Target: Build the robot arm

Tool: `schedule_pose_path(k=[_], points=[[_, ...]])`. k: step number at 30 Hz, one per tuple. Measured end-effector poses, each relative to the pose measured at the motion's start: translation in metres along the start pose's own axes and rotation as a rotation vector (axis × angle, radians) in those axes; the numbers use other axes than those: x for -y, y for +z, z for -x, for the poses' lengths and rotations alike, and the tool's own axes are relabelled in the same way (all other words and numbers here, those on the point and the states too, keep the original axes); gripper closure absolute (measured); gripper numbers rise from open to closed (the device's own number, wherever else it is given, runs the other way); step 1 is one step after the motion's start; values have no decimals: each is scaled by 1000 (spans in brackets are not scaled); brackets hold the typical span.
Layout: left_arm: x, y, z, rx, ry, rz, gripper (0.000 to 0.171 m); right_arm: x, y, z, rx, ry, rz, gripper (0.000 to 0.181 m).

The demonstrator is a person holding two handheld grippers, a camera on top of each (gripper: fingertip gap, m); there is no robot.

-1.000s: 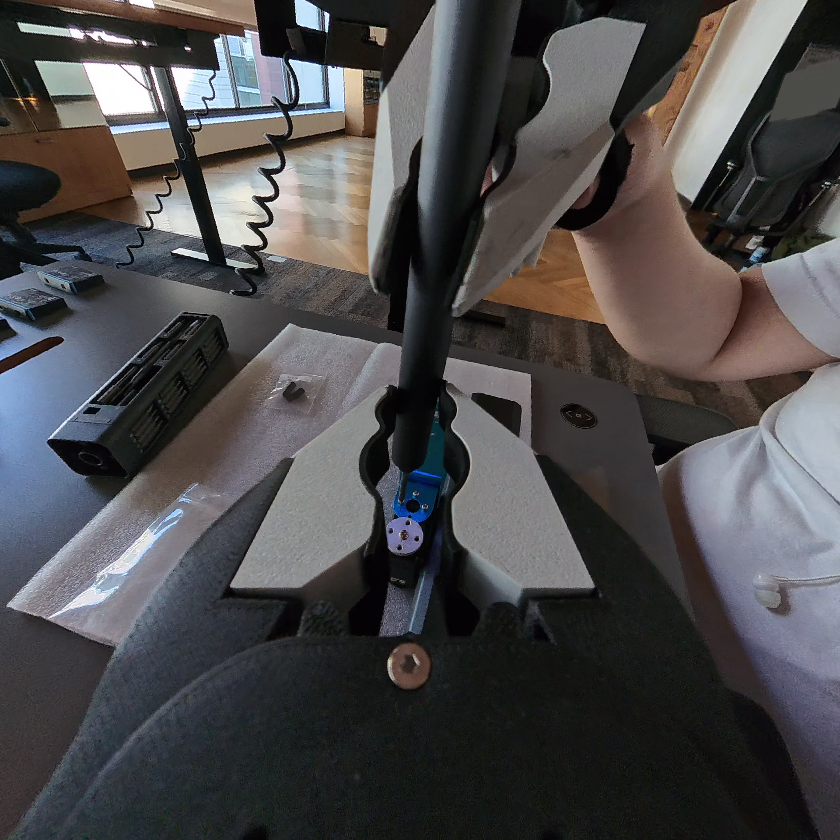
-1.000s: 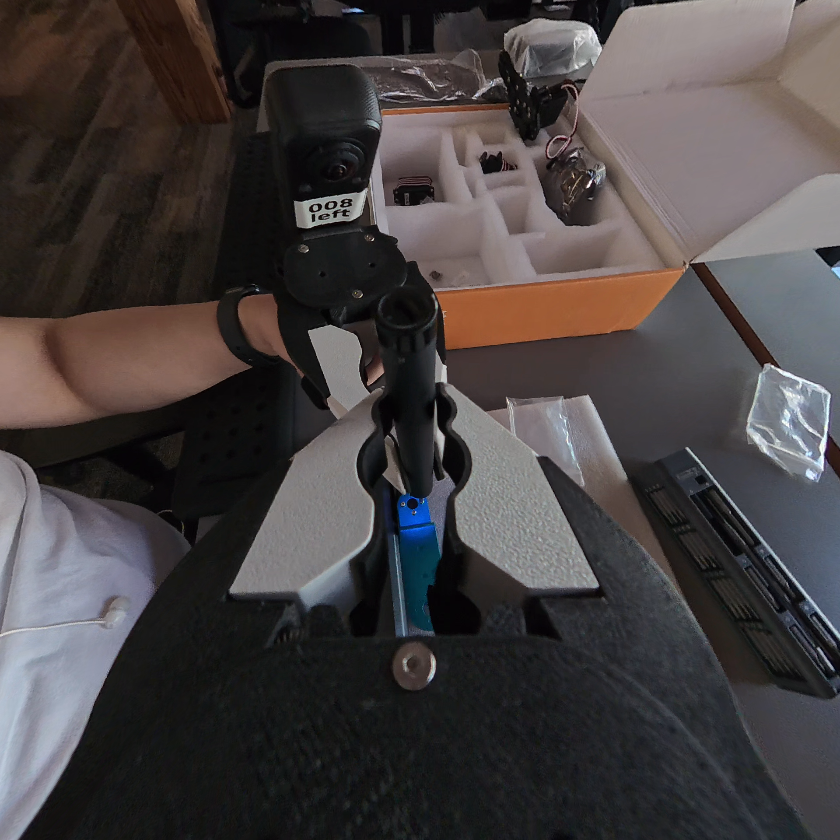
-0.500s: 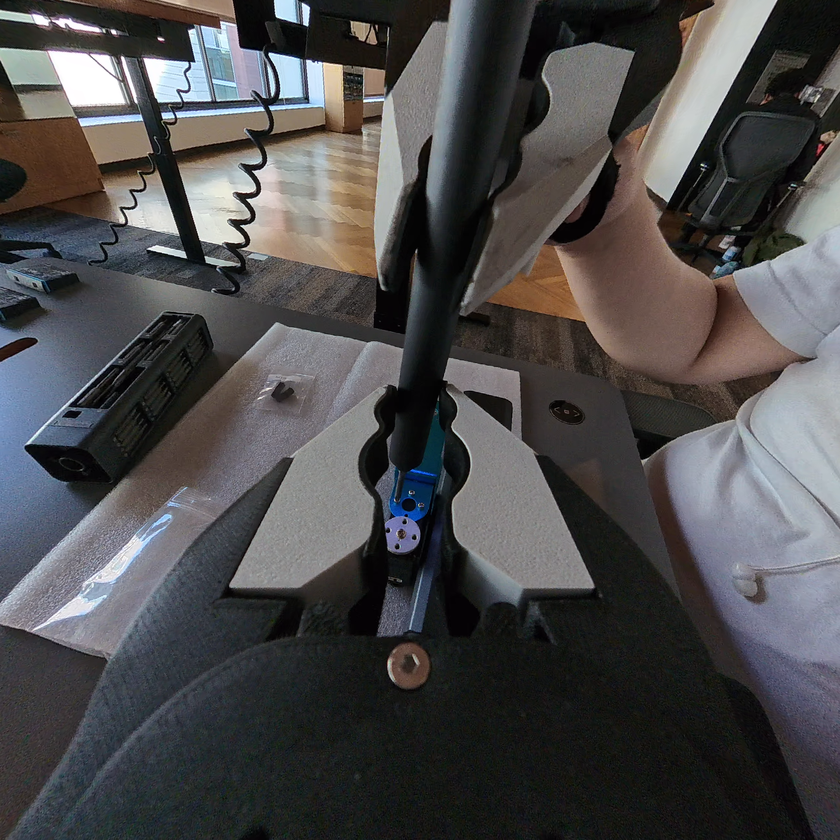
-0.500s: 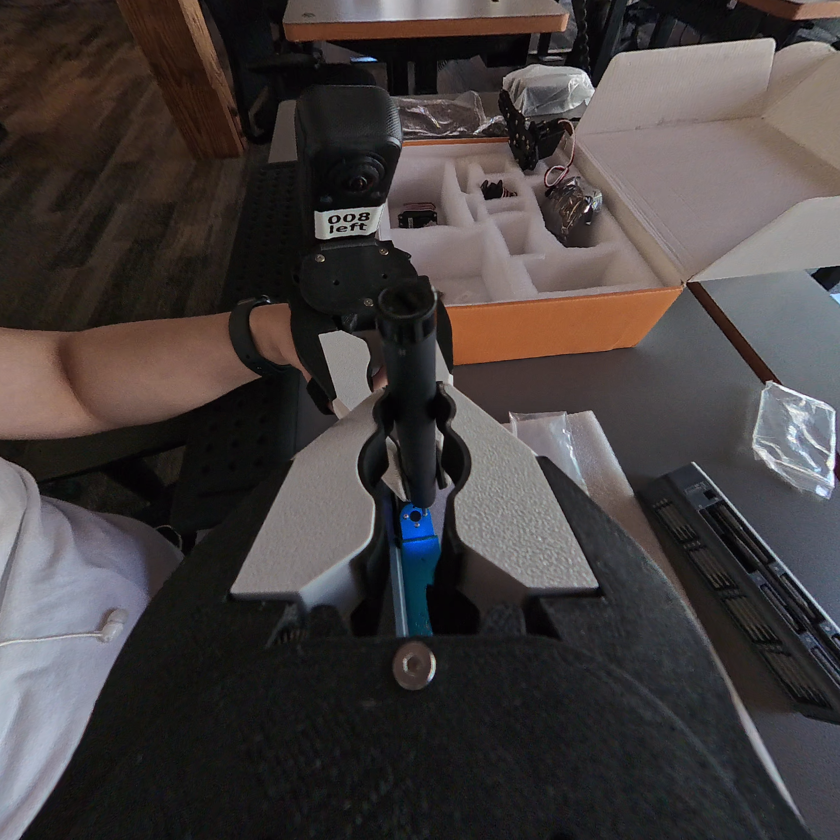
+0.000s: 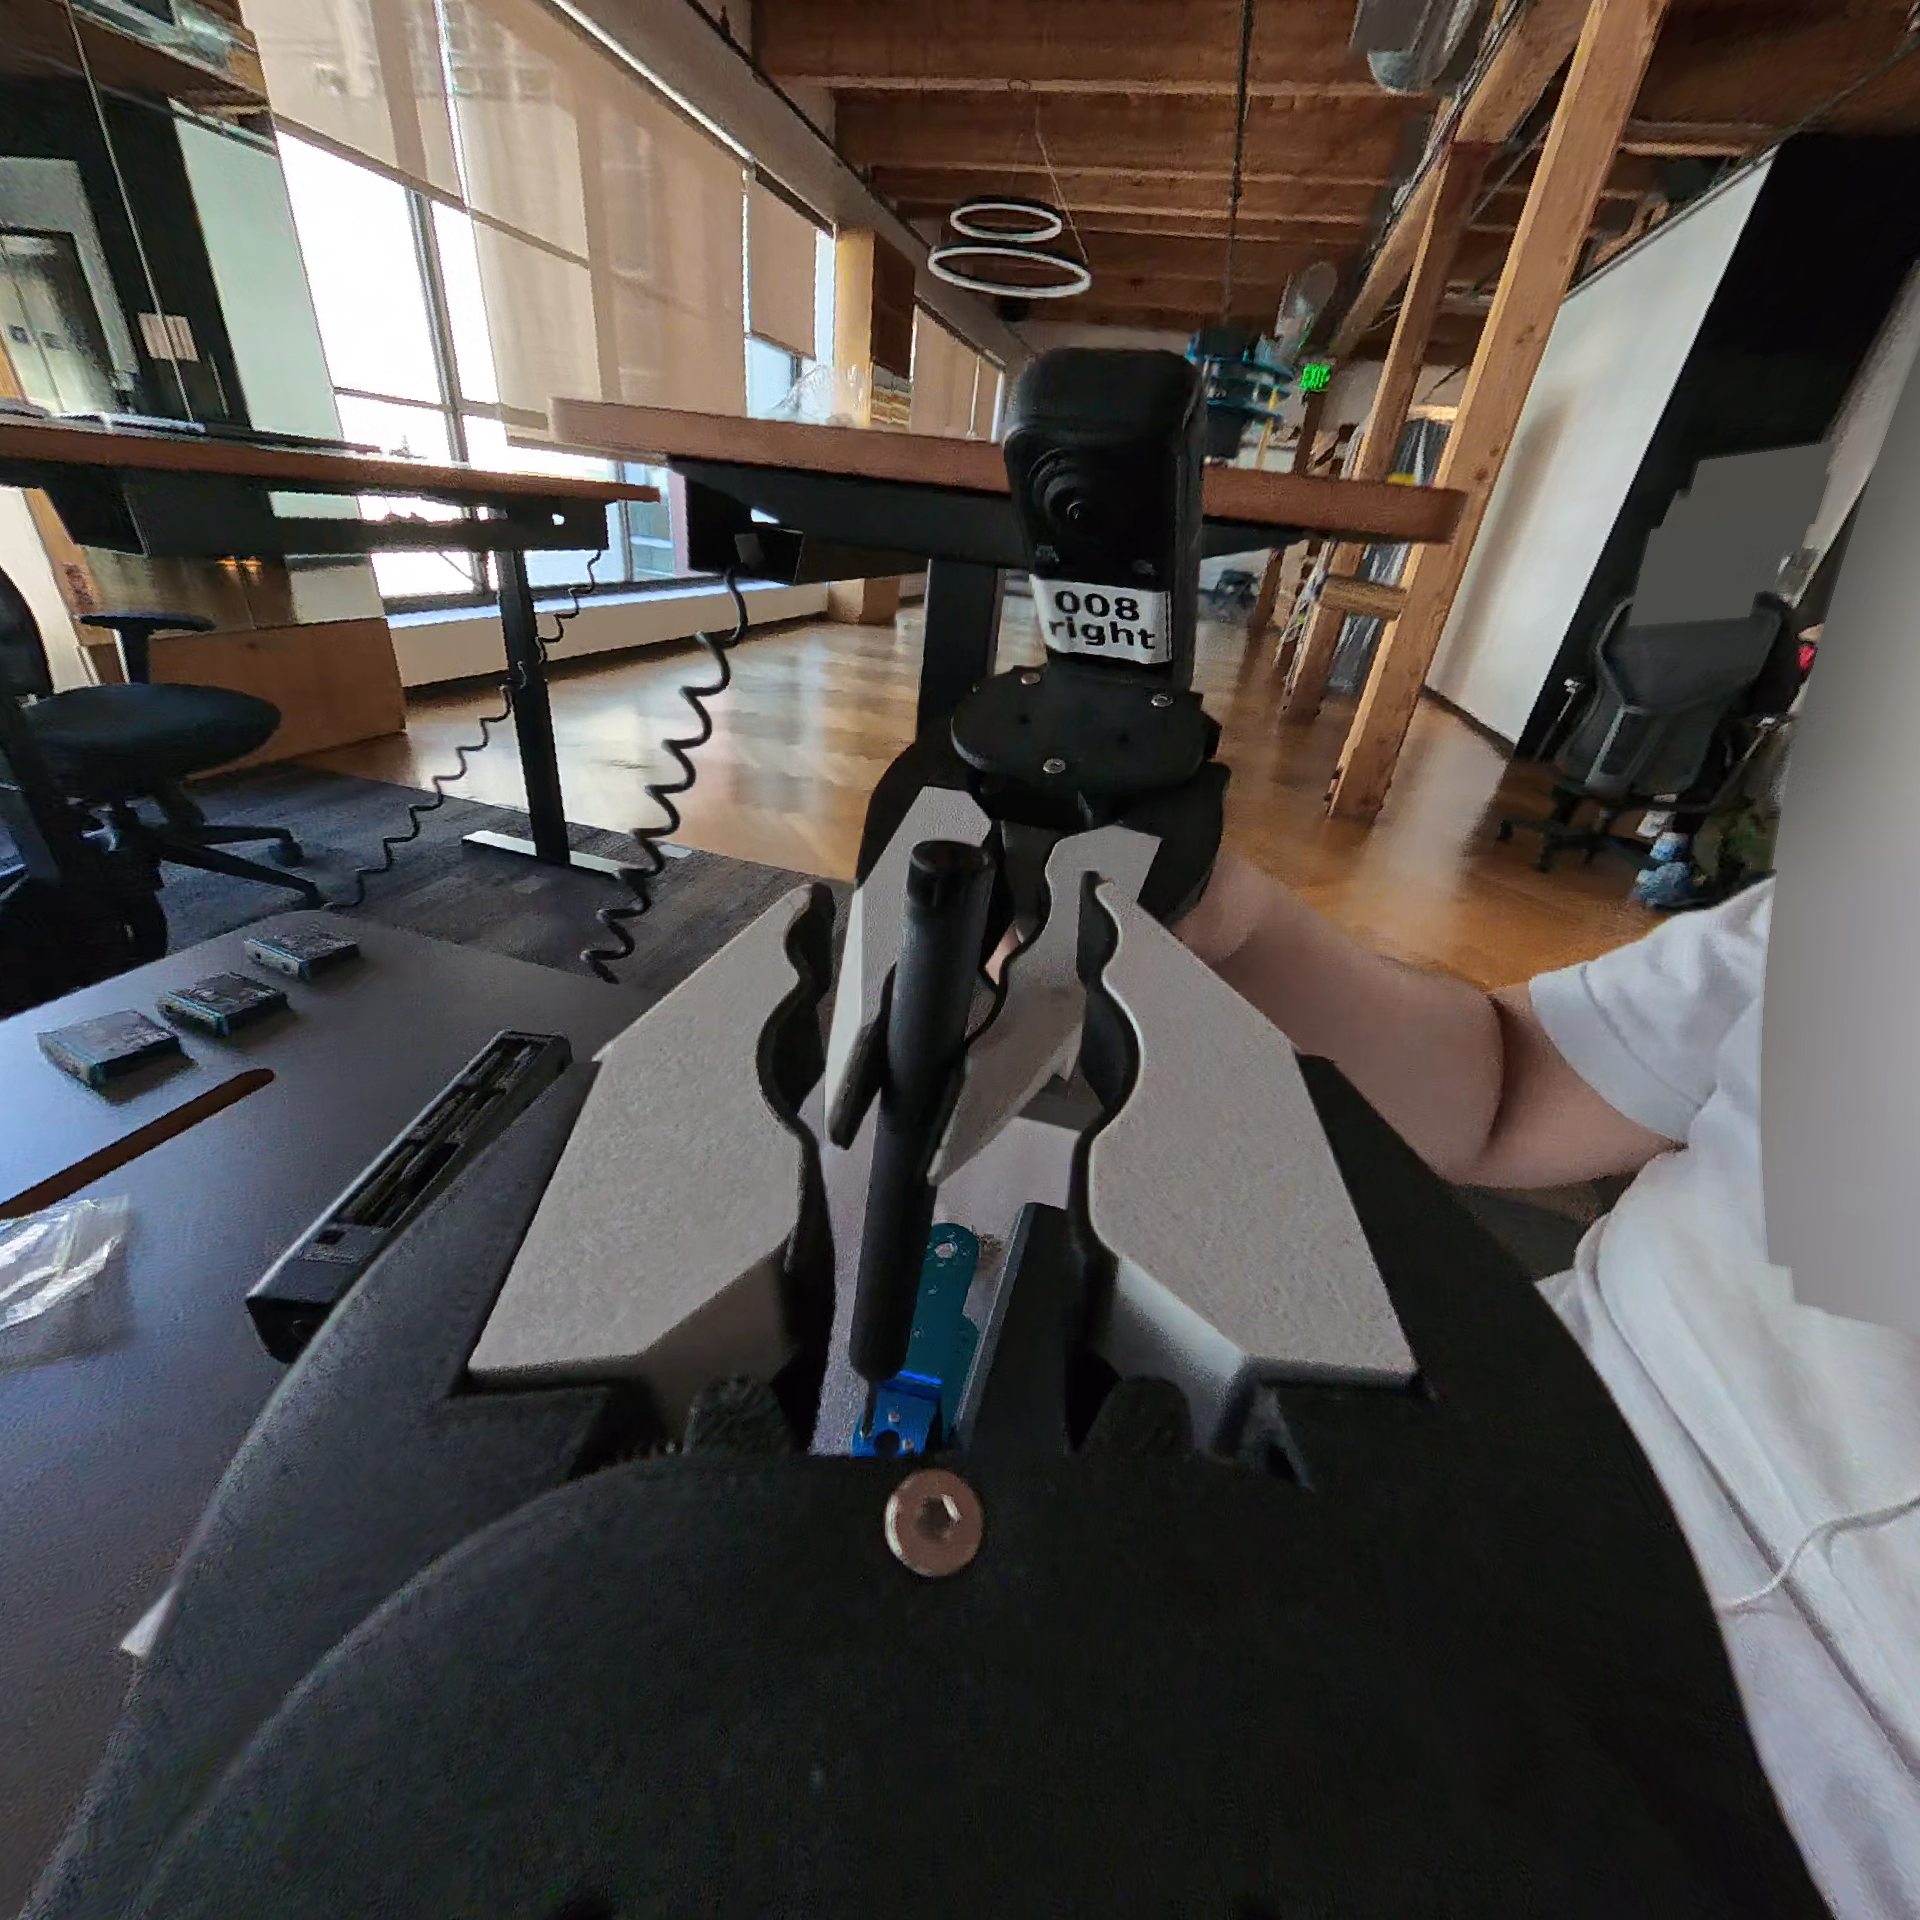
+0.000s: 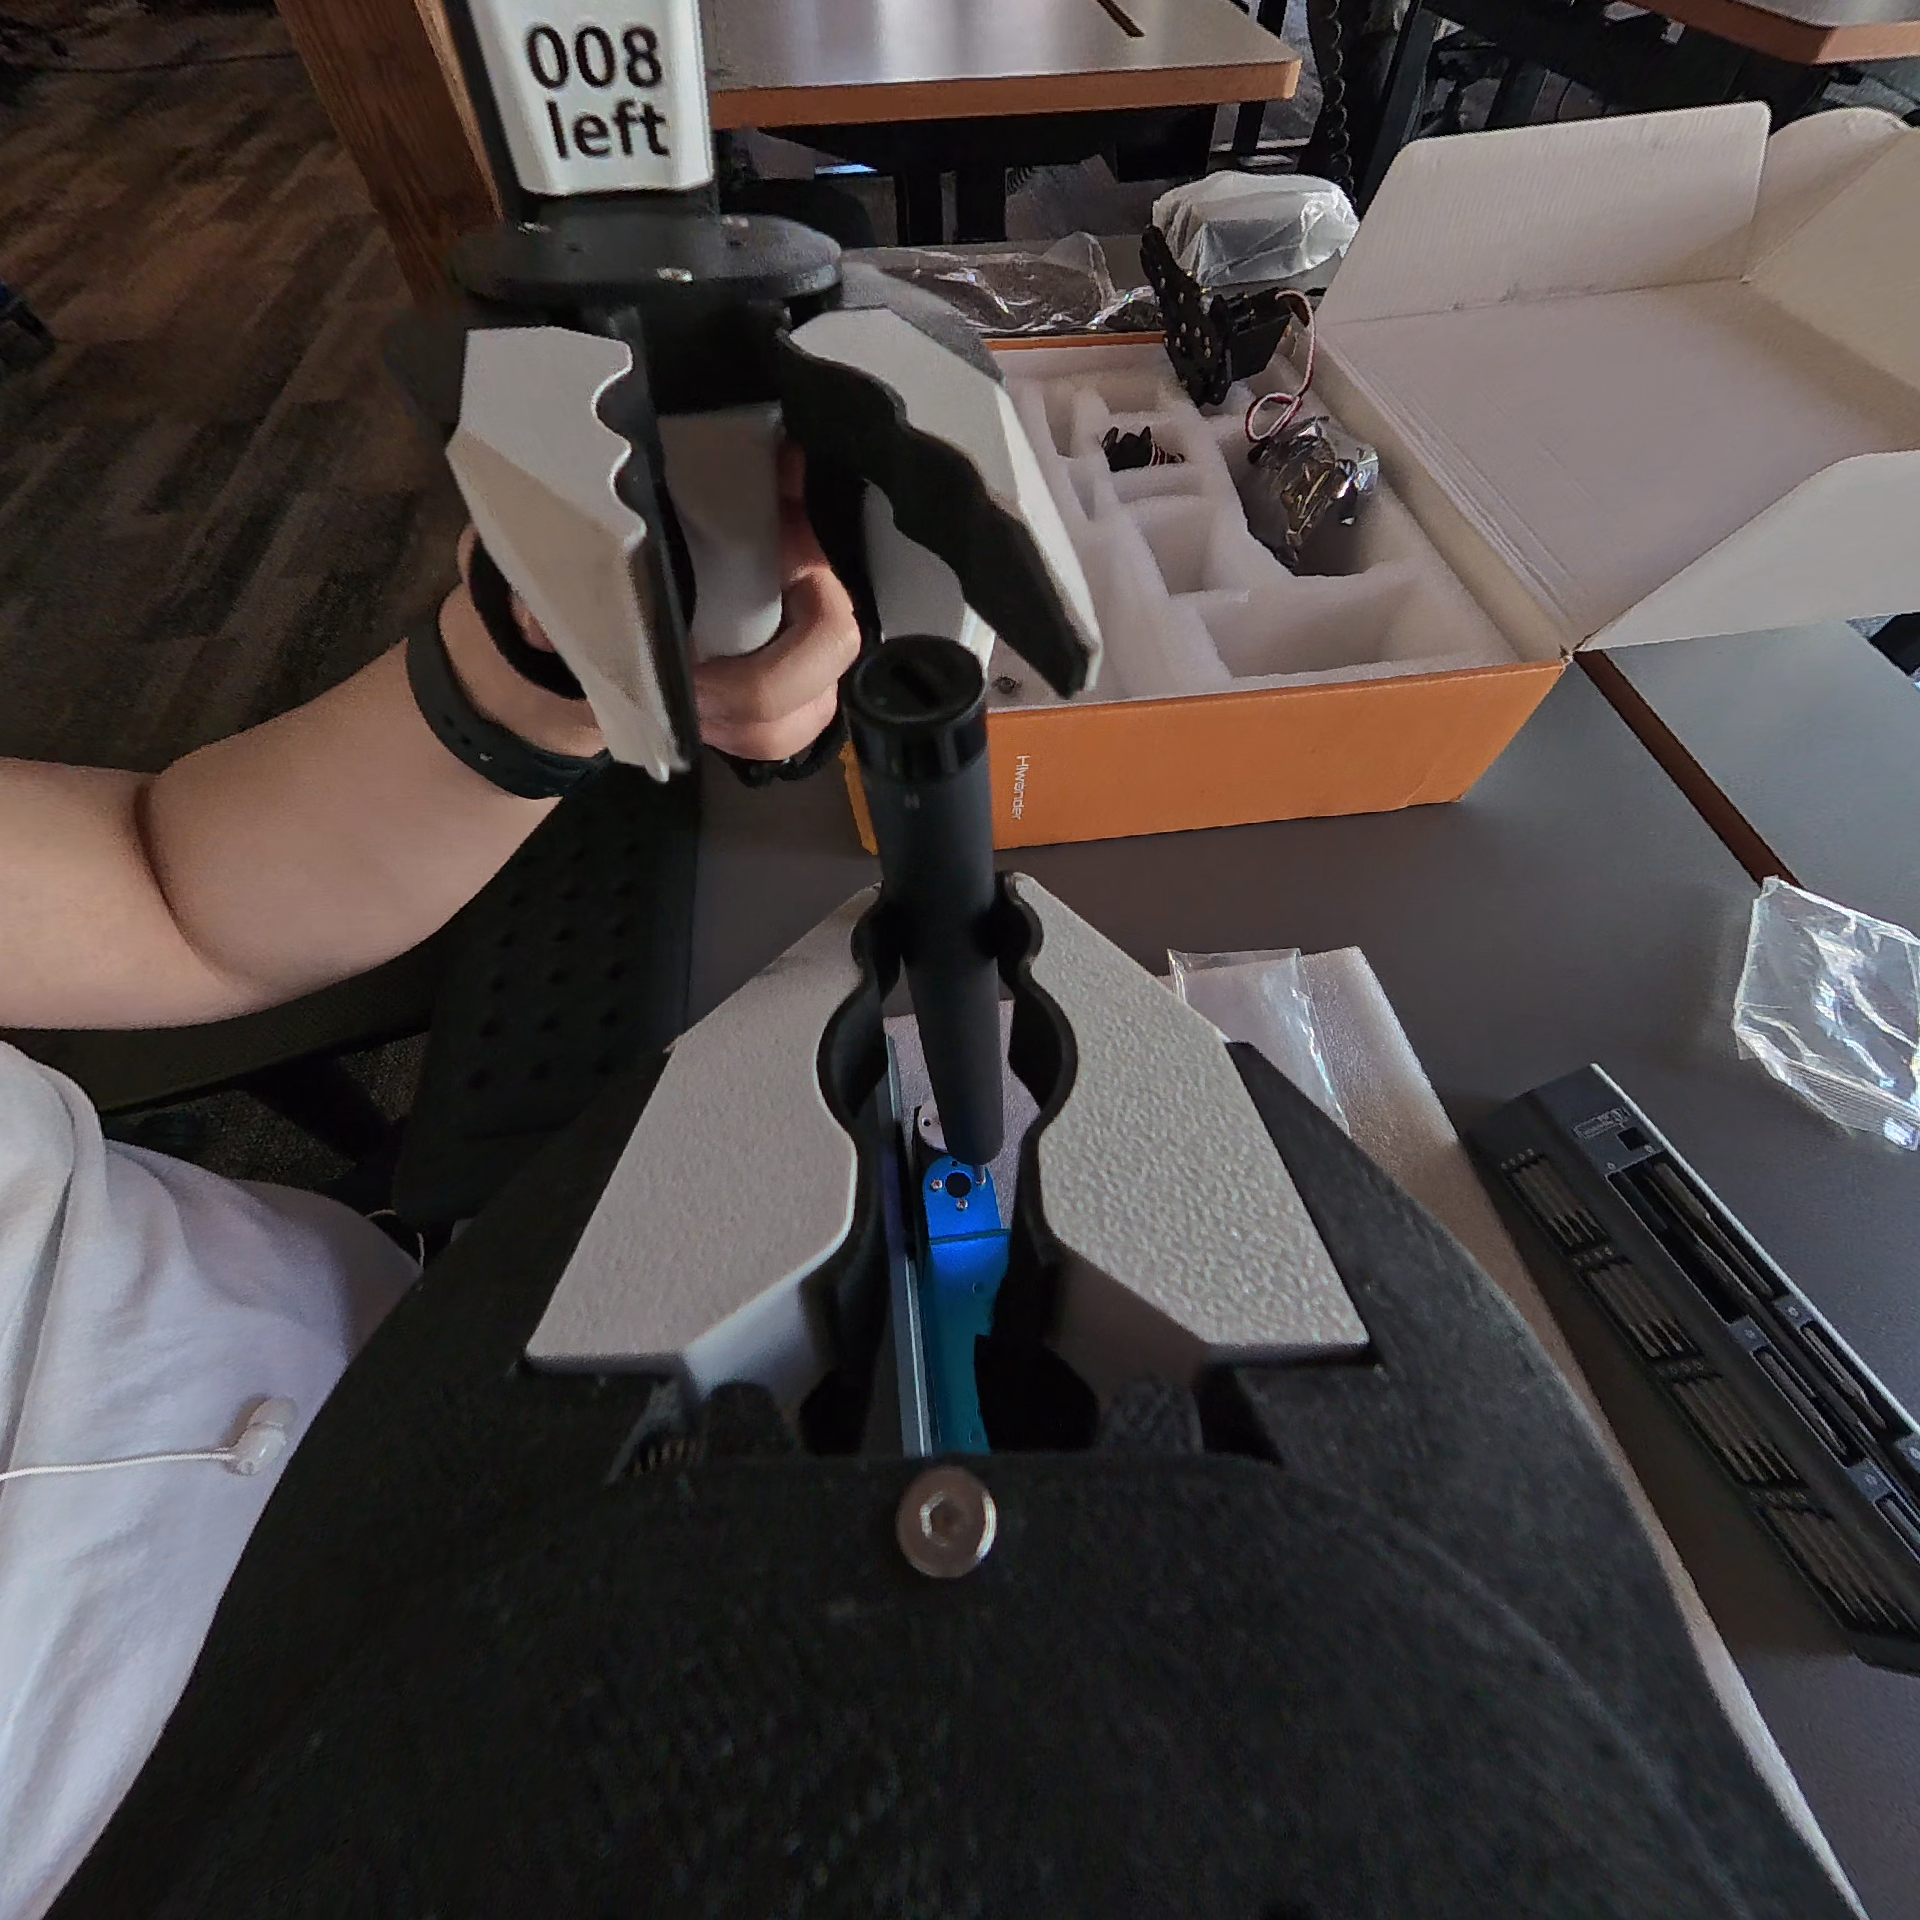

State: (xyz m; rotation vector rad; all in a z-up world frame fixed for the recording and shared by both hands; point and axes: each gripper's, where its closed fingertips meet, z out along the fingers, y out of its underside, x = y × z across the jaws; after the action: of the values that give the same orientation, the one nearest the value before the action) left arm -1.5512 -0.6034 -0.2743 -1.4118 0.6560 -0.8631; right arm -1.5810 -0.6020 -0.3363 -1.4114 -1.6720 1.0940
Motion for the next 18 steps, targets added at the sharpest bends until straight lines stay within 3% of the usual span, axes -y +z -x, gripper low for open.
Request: schedule_pose_path(k=[2,5,8,13,18], points=[[-3,9,-1,28,41,54,129,0,1,1,7,4,-2,163],[-9,17,4,78,67,104,155,0,1,0,-1,5,-3,163],[-9,16,3,60,-16,91,154,0,1,1,21,-4,-10,163],[-9,12,6,74,-13,87,154,-22,4,6,156,-55,-17,151],[-9,15,11,67,-41,107,154,-47,8,3,347,32,-153,145]])
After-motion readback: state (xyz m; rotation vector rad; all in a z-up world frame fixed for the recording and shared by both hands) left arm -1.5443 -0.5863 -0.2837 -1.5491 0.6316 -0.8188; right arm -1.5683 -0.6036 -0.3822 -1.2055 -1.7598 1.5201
